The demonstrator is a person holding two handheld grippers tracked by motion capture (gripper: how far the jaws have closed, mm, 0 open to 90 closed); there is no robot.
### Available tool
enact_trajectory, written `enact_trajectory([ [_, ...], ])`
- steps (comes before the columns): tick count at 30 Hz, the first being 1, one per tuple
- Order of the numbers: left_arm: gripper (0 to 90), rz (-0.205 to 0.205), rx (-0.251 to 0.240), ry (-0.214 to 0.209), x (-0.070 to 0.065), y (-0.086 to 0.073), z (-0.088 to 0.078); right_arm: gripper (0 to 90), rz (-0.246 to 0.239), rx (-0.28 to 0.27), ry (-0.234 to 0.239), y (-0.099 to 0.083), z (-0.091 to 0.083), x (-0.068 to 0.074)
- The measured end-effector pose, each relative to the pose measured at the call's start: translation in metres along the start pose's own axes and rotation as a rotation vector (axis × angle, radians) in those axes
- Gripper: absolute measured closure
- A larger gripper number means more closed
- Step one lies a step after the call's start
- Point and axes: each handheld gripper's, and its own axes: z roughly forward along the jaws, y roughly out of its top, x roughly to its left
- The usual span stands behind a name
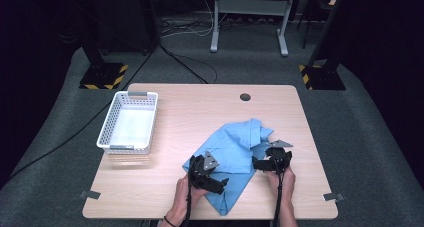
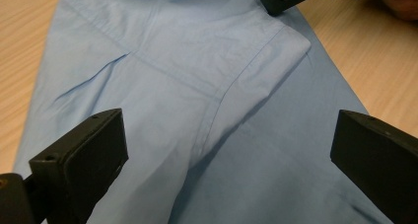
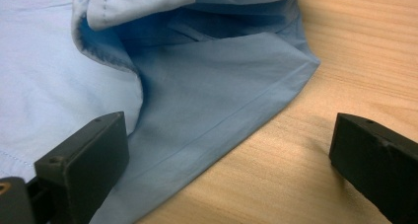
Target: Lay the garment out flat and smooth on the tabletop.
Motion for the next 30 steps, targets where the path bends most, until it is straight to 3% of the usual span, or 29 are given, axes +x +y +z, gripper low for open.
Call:
enact_trajectory([
  [6, 1.7, 0.036, 0.056, -0.03, -0.008, 0.019, 0.029, 1.3, 0.0, -0.001, 0.001, 0.0, 0.0, 0.0],
  [12, 6.0, 0.109, 0.127, -0.045, -0.021, 0.031, 0.056, 1.4, -0.001, -0.001, 0.001, 0.0, 0.0, 0.0],
  [14, 8.4, 0.118, 0.126, -0.058, -0.022, 0.033, 0.06, 1.5, -0.002, -0.001, 0.002, 0.0, 0.0, 0.0],
  [20, 31.5, 0.101, 0.133, -0.067, -0.022, 0.044, 0.064, 1.7, -0.001, -0.002, 0.002, 0.0, 0.0, 0.0],
  [30, 64.7, 0.141, 0.113, -0.057, -0.029, 0.047, 0.065, 1.9, -0.003, -0.003, 0.003, 0.0, 0.0, 0.0],
])
